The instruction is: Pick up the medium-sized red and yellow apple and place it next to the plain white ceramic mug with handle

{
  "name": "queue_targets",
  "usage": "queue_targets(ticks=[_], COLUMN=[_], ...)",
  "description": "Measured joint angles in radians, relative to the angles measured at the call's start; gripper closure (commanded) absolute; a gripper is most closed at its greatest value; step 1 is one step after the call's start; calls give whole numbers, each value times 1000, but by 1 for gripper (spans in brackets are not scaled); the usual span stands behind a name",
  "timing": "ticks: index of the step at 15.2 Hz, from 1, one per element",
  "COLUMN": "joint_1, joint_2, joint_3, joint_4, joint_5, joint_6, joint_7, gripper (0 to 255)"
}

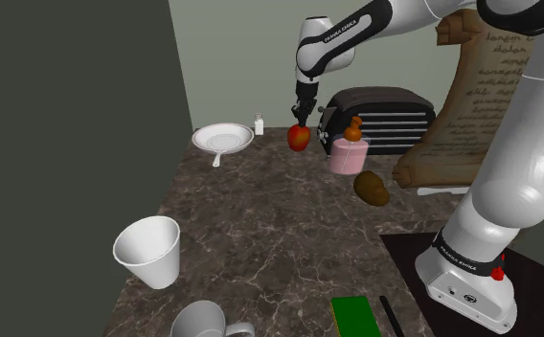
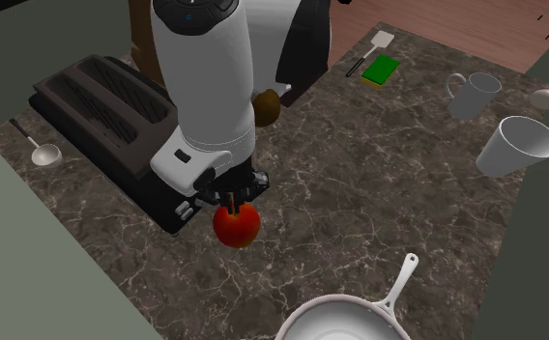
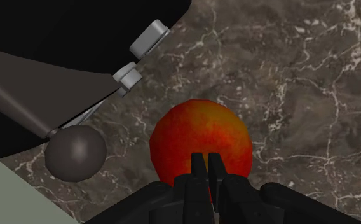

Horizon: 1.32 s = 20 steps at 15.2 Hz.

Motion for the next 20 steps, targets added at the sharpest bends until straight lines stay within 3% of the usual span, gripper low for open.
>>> queue_targets(ticks=[6, 20], joint_1=[0, 2], joint_2=[-10, -67], joint_3=[0, 0], joint_4=[14, 137], joint_5=[0, -3], joint_6=[-24, -203], joint_7=[-1, -3], gripper=[255, 255])
